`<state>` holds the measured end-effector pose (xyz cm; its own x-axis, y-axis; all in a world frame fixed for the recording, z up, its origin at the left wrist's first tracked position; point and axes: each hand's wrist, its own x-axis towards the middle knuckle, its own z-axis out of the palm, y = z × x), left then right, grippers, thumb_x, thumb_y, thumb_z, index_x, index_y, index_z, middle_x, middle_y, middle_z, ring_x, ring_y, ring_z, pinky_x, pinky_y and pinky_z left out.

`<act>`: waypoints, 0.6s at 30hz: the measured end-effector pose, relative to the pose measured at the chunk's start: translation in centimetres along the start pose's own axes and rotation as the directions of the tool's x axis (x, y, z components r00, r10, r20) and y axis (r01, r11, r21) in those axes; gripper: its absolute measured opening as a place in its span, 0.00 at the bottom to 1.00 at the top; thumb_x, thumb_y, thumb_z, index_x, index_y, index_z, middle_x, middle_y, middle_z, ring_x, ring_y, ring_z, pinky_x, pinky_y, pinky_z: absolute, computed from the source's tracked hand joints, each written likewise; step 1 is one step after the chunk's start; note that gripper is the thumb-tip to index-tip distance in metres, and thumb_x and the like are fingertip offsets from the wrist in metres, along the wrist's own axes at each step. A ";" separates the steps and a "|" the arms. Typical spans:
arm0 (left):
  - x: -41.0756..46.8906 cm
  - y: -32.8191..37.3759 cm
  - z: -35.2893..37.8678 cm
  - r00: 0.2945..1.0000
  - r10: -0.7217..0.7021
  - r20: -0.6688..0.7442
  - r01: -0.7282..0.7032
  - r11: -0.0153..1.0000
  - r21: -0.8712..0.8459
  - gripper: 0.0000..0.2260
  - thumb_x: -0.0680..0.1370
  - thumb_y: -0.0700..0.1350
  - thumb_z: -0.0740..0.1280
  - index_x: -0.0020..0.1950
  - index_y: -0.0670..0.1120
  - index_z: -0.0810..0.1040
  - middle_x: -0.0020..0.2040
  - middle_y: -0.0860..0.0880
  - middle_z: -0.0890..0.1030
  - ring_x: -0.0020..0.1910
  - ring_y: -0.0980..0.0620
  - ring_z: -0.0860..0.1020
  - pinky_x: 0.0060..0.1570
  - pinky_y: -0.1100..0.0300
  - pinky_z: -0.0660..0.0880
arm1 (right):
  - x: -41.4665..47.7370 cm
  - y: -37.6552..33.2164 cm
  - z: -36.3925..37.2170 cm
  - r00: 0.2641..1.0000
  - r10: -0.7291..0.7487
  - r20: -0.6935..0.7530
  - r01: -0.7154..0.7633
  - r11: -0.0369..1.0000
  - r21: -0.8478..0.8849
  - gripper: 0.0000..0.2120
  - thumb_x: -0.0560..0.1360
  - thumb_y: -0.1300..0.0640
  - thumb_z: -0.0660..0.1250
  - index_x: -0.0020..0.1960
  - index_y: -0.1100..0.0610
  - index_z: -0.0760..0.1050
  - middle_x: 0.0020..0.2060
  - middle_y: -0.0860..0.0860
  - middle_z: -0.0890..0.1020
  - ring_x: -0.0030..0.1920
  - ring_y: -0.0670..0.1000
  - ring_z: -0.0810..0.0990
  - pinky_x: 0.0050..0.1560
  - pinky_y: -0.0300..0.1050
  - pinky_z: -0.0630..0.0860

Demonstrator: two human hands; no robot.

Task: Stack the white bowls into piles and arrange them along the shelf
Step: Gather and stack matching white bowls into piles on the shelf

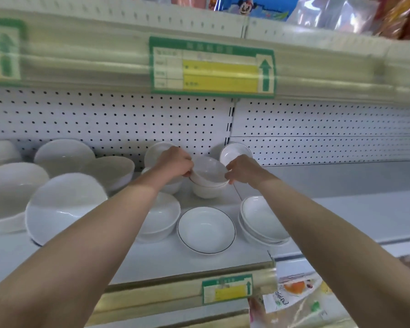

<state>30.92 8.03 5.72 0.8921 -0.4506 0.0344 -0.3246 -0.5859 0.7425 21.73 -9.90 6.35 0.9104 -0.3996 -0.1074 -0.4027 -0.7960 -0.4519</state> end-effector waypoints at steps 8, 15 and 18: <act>1.5 -2.7 0.1 0.997 0.057 0.058 -0.055 0.998 -0.043 0.11 0.66 0.39 0.68 0.23 0.47 0.77 0.29 0.46 0.78 0.43 0.41 0.84 0.53 0.45 0.80 | -0.4 -0.6 0.1 0.982 0.085 -0.169 -0.057 0.985 0.163 0.12 0.72 0.65 0.65 0.53 0.59 0.83 0.50 0.61 0.83 0.47 0.57 0.80 0.45 0.45 0.75; 1.1 -2.6 0.2 0.997 0.064 0.034 -0.064 0.998 -0.011 0.12 0.73 0.34 0.67 0.31 0.47 0.76 0.34 0.43 0.84 0.42 0.43 0.85 0.52 0.49 0.80 | 0.0 -0.7 -0.1 0.986 0.080 -0.149 -0.061 0.990 0.125 0.13 0.72 0.64 0.64 0.53 0.63 0.82 0.48 0.63 0.83 0.52 0.62 0.81 0.48 0.50 0.78; 0.8 -2.4 0.4 0.995 0.102 0.000 -0.102 0.992 0.071 0.09 0.74 0.36 0.65 0.38 0.49 0.75 0.40 0.40 0.85 0.41 0.44 0.84 0.52 0.51 0.80 | 0.1 -0.1 -0.5 0.989 0.063 -0.133 -0.042 0.987 0.154 0.14 0.73 0.64 0.63 0.53 0.60 0.84 0.43 0.58 0.81 0.46 0.58 0.77 0.42 0.43 0.73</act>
<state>32.30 8.77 3.71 0.8543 -0.5079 0.1105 -0.4356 -0.5835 0.6854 21.82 -10.11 6.77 0.8626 -0.5056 -0.0168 -0.4211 -0.6992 -0.5778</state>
